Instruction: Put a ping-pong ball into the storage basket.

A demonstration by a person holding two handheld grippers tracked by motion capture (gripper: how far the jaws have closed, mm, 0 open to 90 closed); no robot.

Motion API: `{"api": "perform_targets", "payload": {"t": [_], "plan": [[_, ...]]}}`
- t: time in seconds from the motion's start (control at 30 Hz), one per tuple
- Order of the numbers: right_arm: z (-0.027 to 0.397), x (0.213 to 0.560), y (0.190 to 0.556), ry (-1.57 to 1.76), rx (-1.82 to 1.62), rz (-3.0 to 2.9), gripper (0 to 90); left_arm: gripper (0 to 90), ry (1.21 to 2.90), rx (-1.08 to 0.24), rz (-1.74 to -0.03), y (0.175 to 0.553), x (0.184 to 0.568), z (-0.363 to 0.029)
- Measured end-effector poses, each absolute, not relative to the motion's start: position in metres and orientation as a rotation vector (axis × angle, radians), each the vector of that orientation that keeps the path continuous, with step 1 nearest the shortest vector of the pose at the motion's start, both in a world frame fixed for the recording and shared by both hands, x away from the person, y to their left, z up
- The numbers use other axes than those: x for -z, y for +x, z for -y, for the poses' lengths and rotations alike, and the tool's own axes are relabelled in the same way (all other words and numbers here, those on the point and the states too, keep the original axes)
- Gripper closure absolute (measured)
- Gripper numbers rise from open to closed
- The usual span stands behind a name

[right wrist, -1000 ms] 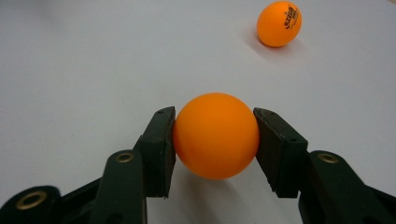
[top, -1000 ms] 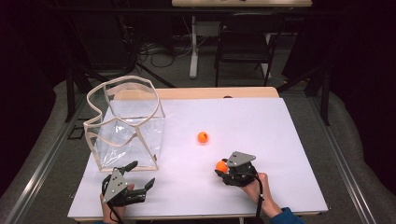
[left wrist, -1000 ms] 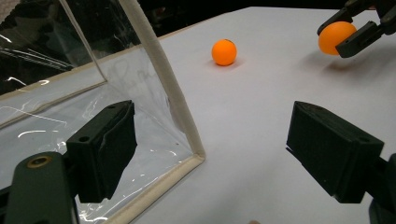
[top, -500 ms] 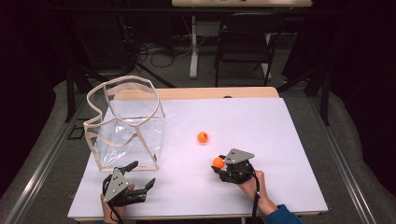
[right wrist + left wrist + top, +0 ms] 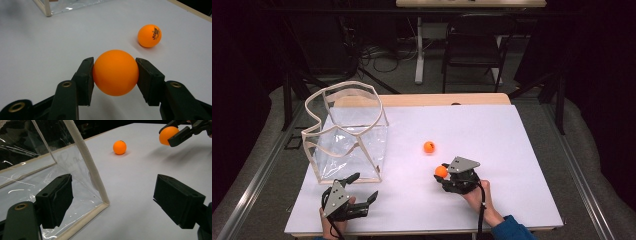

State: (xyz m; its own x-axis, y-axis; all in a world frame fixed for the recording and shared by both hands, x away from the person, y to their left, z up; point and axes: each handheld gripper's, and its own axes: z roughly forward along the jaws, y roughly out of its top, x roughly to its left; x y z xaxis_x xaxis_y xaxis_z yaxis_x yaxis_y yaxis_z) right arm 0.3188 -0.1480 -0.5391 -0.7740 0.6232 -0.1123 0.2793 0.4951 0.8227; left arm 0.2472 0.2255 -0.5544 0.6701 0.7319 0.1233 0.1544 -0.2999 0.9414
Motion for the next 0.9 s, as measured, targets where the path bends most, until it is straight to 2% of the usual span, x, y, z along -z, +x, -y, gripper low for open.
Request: {"api": "perform_targets", "payload": {"t": [0.9], "plan": [[0.135, 0.532, 0.328, 0.742, -1.258, -2.339, 51.0, 15.8, 1.814, -0.677, -0.708, 0.247, 0.555, -0.225]]}}
